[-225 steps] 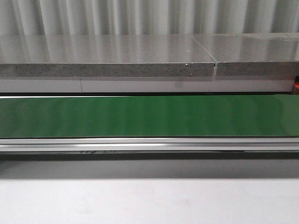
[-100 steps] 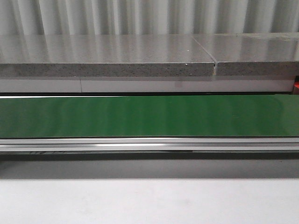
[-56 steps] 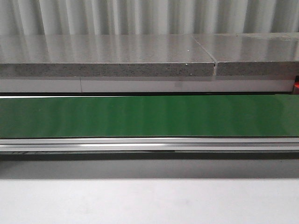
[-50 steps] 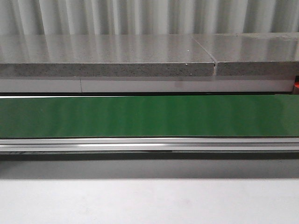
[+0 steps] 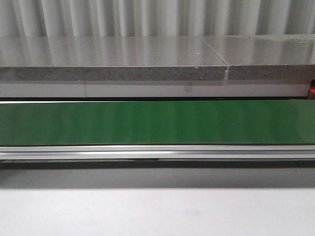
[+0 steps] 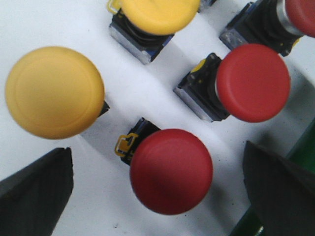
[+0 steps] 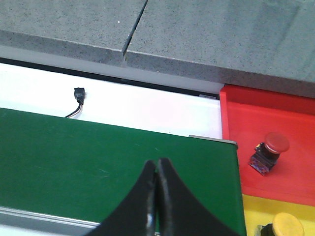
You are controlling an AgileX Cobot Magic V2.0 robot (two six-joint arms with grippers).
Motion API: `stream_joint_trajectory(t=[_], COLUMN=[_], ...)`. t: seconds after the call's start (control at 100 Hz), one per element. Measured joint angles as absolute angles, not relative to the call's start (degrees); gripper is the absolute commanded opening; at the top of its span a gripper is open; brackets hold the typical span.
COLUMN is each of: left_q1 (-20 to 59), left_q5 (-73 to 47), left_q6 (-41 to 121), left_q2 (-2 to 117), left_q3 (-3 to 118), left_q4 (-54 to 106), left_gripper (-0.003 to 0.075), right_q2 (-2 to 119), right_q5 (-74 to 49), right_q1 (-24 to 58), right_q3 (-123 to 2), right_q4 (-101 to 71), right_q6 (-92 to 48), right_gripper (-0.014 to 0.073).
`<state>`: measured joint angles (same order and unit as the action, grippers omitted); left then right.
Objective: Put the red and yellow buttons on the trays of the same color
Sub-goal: 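Grasp the red button and set it on the green belt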
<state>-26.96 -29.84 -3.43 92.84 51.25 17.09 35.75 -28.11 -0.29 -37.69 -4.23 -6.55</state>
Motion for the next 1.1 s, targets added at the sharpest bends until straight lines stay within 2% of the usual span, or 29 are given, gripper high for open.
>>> stream_joint_trajectory(t=[0.15,0.24,0.34,0.53,0.65,1.1], left_q1=[-27.0,-27.0,-27.0,-27.0,-27.0,-24.8], left_q5=[-29.6,-29.4,-29.3,-29.2,-30.0,-33.0], left_q6=[-3.4,-3.4,-3.4,-3.4,-3.4,-2.2], left_q2=[94.2,94.3,94.3,94.3,93.4,76.4], left_q3=[51.2,51.2,51.2,51.2,51.2,51.2], left_q4=[17.1,17.1,17.1,17.2,17.2,17.6], left_gripper=[0.0656,0.0608,0.0482,0.0145,-0.0022,-0.002], right_q2=[35.7,35.7,35.7,35.7,35.7,35.7], right_q5=[-28.1,-28.1,-28.1,-28.1,-28.1,-28.1], right_q1=[-0.3,-0.3,-0.3,-0.3,-0.3,-0.3], right_q3=[-37.7,-37.7,-37.7,-37.7,-37.7,-37.7], right_q4=[-4.2,-4.2,-4.2,-4.2,-4.2,-4.2], right_q6=[-6.6,-6.6,-6.6,-6.6,-6.6,-6.6], right_gripper=[-0.0068,-0.0068,-0.0068,-0.0068,-0.0068,-0.0068])
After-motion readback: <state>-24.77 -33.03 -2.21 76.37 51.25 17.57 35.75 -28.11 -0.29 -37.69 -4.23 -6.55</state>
